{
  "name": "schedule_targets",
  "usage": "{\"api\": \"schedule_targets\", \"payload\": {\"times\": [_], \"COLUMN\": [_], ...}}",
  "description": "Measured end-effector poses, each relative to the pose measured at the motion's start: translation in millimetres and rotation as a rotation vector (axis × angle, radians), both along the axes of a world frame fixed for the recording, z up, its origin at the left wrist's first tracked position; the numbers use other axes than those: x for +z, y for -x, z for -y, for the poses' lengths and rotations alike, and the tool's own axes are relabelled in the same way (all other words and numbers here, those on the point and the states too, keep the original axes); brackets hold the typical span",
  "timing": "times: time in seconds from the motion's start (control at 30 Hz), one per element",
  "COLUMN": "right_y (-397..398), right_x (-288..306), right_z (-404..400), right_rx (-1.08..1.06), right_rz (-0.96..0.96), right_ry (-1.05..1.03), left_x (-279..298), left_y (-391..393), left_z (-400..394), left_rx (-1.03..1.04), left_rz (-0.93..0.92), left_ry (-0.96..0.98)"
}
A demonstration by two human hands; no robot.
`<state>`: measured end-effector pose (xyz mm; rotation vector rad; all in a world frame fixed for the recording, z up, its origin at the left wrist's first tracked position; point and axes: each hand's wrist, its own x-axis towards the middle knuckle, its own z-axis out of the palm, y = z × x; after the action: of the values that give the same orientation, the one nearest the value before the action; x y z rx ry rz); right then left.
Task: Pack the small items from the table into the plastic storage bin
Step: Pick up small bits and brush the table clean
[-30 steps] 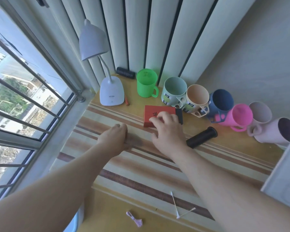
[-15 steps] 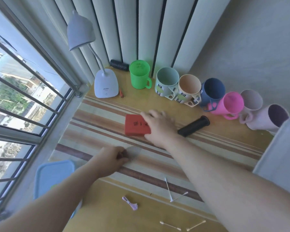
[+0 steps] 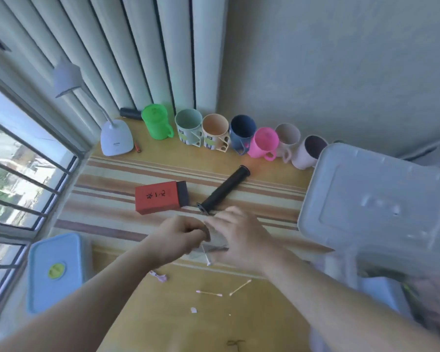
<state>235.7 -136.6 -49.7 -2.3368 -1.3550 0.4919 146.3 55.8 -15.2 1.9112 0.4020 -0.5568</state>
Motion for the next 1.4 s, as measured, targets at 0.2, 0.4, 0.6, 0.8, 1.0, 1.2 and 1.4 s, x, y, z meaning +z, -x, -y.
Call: {"api": "schedule_targets", "payload": {"times": [0.2,0.4,0.6,0.8,1.0,1.2,1.4], "right_y": [-3.5,12.3,58.1,74.5,49.7,41.1,58.0], "right_x": [55.2,62.4,41.7,28.3,28.0,33.7,35.5], "right_z": [137.3,357.4,473.1,484.0,509.3,558.7,565.2], "right_rx": [-0.315,-0.739,-0.632,-0.629,-0.814,-0.912,-0.905], "right_rz": [0.003,0.055,-0.036,0.081,0.11,0.051,-0.009], "right_ry": [-0.09,0.051,0.474,0.495,0.515,0.548,0.436], "left_x": [47.6,64.2,45.7,-0.9,-2.8,15.3,9.6], "left_y": [-23.4,-36.8,-37.5,-2.0,8.2,-9.0,-26.0], "left_z": [119.5,275.6,403.5,444.5,449.0,457.6,481.6], "left_rx": [-0.021,-0.45,-0.674,-0.888,-0.708,-0.528,-0.599], "left_rz": [0.102,0.232,0.28,0.111,0.194,0.362,0.389], "left_ry": [0.081,-0.163,-0.299,-0.496,-0.502,-0.428,-0.509]}}
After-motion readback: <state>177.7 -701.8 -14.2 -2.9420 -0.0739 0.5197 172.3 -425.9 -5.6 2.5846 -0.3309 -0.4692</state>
